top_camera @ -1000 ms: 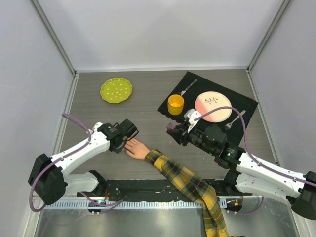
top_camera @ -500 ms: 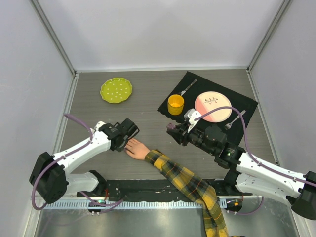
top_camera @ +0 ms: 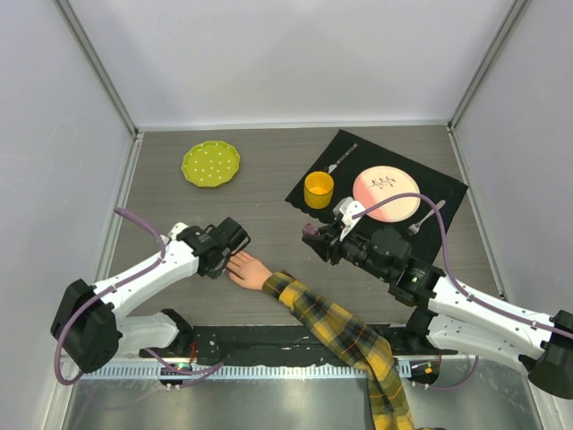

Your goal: Paint the nails

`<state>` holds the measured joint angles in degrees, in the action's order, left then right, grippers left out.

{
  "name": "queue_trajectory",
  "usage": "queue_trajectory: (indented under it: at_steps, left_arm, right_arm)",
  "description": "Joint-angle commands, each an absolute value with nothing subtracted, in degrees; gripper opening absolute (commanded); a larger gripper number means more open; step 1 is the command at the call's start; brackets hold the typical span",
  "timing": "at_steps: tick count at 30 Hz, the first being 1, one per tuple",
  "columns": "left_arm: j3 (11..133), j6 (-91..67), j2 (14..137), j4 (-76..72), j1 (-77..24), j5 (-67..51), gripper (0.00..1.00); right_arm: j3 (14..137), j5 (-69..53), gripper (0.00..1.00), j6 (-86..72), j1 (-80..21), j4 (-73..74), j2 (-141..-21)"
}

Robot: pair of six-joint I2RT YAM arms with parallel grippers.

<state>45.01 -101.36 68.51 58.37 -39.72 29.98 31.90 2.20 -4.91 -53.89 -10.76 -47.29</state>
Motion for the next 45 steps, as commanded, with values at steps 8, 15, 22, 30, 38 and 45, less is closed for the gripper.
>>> queue_trajectory:
  at_steps: [8, 15, 22, 30, 38, 45]
  left_arm:
    - [44.56, -99.23, 69.35, 55.38, -39.46, 32.26, 0.00]
    - [44.30, -98.96, 70.13, 55.02, -39.46, 31.91, 0.00]
    - [44.12, -99.49, 70.40, 55.81, -39.46, 31.73, 0.00]
    - [43.07, -99.14, 70.40, 54.76, -39.46, 30.76, 0.00]
    - [41.66, -99.14, 69.26, 54.93, -39.46, 31.20, 0.00]
    - [41.66, -98.88, 69.43, 54.31, -39.55, 31.55, 0.00]
  right_arm:
    - [32.34, 2.02, 0.01, -5.62, -53.70, -14.77, -47.29]
    - [32.26, 2.02, 0.01, -5.71, -53.70, -14.85, -47.37]
    - [32.34, 1.93, 0.01, -5.71, -53.70, -14.85, -47.46]
    - [32.43, 1.76, 0.01, -5.71, -53.70, -14.77, -47.46]
    - [32.43, 1.67, 0.01, -5.63, -53.61, -14.94, -47.55]
    - [32.43, 1.67, 0.01, -5.63, -53.61, -14.85, -47.72]
